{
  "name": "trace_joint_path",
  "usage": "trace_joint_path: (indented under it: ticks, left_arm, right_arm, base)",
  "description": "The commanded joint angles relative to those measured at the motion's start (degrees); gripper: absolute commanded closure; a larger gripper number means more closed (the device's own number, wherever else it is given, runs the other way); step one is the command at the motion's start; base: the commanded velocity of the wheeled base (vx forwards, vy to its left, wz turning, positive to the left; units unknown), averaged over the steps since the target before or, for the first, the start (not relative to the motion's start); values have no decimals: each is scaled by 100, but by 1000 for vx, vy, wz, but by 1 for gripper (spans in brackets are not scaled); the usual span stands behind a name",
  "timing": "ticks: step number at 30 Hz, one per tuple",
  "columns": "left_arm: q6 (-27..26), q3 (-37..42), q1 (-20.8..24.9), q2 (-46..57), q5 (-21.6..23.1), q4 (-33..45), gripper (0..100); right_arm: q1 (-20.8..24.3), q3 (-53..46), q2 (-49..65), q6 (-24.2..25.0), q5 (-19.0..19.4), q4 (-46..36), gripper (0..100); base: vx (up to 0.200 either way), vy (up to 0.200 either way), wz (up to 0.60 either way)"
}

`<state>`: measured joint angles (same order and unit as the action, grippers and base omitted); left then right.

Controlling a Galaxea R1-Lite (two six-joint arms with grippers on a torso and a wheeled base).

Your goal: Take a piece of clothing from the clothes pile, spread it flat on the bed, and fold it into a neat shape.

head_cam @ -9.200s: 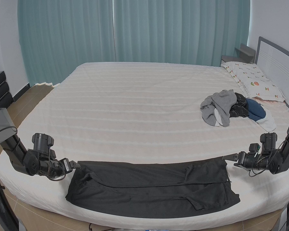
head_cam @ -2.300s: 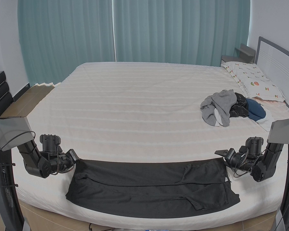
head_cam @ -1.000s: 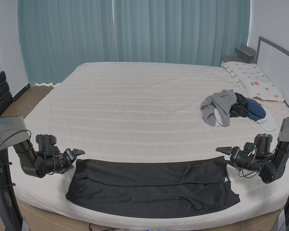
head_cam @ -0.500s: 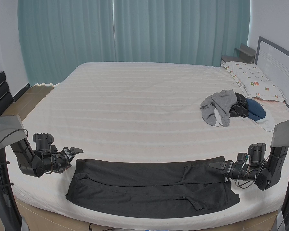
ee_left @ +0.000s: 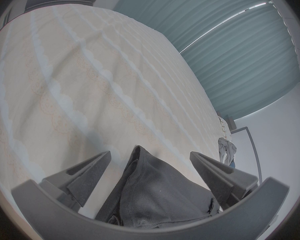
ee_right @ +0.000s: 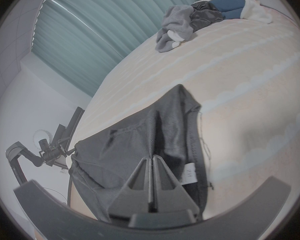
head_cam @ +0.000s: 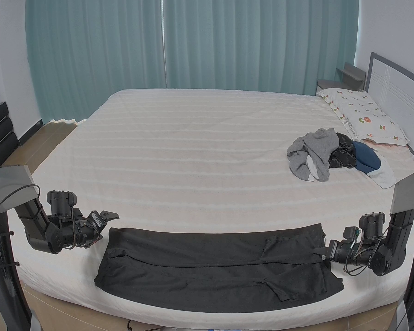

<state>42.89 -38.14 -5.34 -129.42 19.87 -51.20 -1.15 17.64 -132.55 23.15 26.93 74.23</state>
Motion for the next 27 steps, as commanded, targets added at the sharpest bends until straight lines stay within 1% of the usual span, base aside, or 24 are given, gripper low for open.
trace_joint_path:
  ticks: [1, 6, 7, 8, 10, 11, 13, 14, 15, 17, 19, 22, 27]
  left_arm:
    - [0, 18, -2, 39, -1, -4, 0]
    - [-8, 185, -2, 241, -1, -57, 0]
    - [-8, 202, -2, 285, -1, -48, 0]
    - [-8, 202, -2, 285, -1, -48, 0]
    - [0, 439, 15, 716, -1, 5, 0]
    - [0, 483, 24, 751, -1, 5, 0]
    - [-35, 861, 156, 1006, -10, 58, 0]
    - [-35, 905, 191, 1024, -10, 75, 0]
    - [-35, 1099, 367, 1129, -62, 119, 0]
    - [-35, 1230, 499, 1147, -80, 154, 0]
    - [-35, 1248, 631, 1120, -124, 286, 0]
    - [-35, 1187, 762, 1103, -308, 594, 0]
    - [-35, 1143, 798, 1094, -396, 734, 0]
  right_arm:
    - [-52, -41, -17, -3, 23, 57, 100]
    - [-17, -85, -87, 5, 23, 250, 100]
    - [-17, -85, -78, 5, 23, 250, 0]
    - [-17, -85, -78, 5, 23, 250, 0]
    - [-35, -112, 36, 93, 32, 259, 0]
    - [-35, -120, 54, 111, 32, 259, 0]
    - [-52, -164, 256, 295, 32, 285, 0]
    - [-61, -164, 273, 331, 32, 285, 0]
    - [-61, -191, 414, 577, 32, 303, 0]
    - [-61, -200, 528, 752, 32, 294, 0]
    - [-52, -226, 581, 831, 32, 294, 0]
    - [-61, -314, 581, 840, 32, 303, 0]
    - [-61, -331, 581, 893, 32, 303, 0]
  base:
    - [0, 0, 0]
    - [0, 0, 0]
    - [0, 0, 0]
    - [0, 0, 0]
    - [0, 0, 0]
    - [0, 0, 0]
    - [0, 0, 0]
    - [0, 0, 0]
    - [0, 0, 0]
    - [0, 0, 0]
    - [0, 0, 0]
    - [0, 0, 0]
    - [0, 0, 0]
